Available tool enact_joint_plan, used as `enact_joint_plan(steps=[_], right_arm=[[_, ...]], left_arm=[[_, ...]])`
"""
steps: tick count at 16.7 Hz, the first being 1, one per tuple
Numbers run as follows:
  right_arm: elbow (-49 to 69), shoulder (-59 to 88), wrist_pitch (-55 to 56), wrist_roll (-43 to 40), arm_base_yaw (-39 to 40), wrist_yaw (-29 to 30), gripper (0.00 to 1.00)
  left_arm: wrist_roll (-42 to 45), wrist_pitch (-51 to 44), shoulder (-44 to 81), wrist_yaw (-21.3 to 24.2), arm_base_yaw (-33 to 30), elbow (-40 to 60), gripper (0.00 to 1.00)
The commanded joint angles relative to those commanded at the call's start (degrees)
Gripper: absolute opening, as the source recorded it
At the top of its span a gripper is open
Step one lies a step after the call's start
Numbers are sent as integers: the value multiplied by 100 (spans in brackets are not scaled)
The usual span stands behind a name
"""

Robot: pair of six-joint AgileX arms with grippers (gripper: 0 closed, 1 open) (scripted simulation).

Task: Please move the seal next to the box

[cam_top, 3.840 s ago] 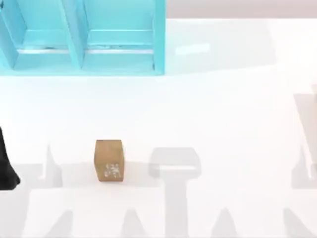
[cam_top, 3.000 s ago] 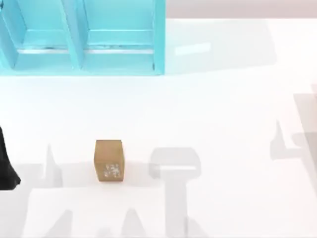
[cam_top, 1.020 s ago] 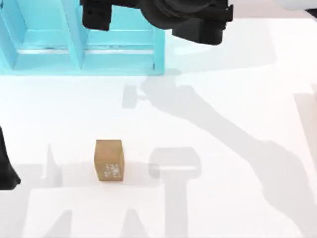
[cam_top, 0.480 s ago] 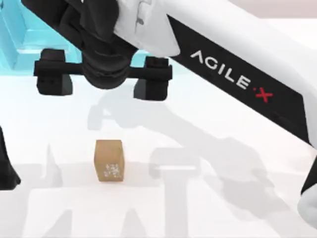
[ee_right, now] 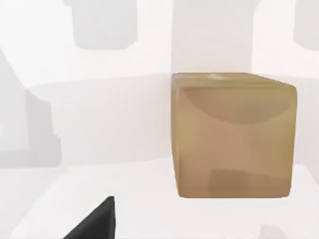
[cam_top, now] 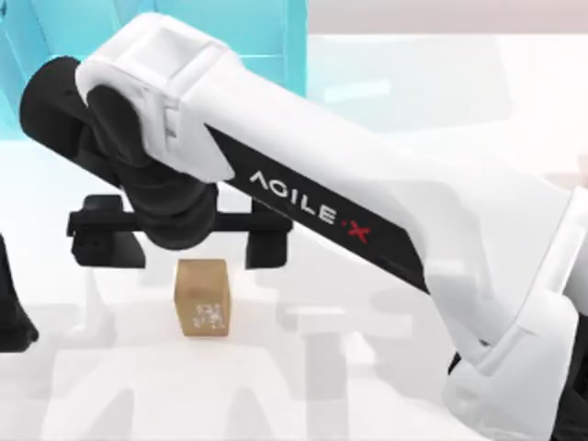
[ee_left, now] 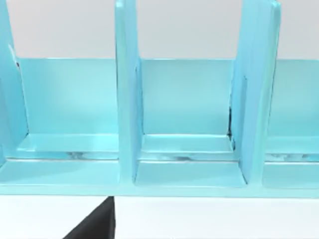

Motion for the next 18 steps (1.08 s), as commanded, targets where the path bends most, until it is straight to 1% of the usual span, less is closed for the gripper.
enact_joint_plan(steps=[8,11,16,18], right_arm=[[-98,-2,97,-20,-33,1,100],[-679,-57,659,-73,-70,-9,100],[-2215,-144,2079,-156,-154,-19,100],[-2512,-164,2375,-177,-175,-21,100]], left_arm=[[0,0,0,0,0,0,100],[0,0,0,0,0,0,100],[0,0,0,0,0,0,100],[0,0,0,0,0,0,100]])
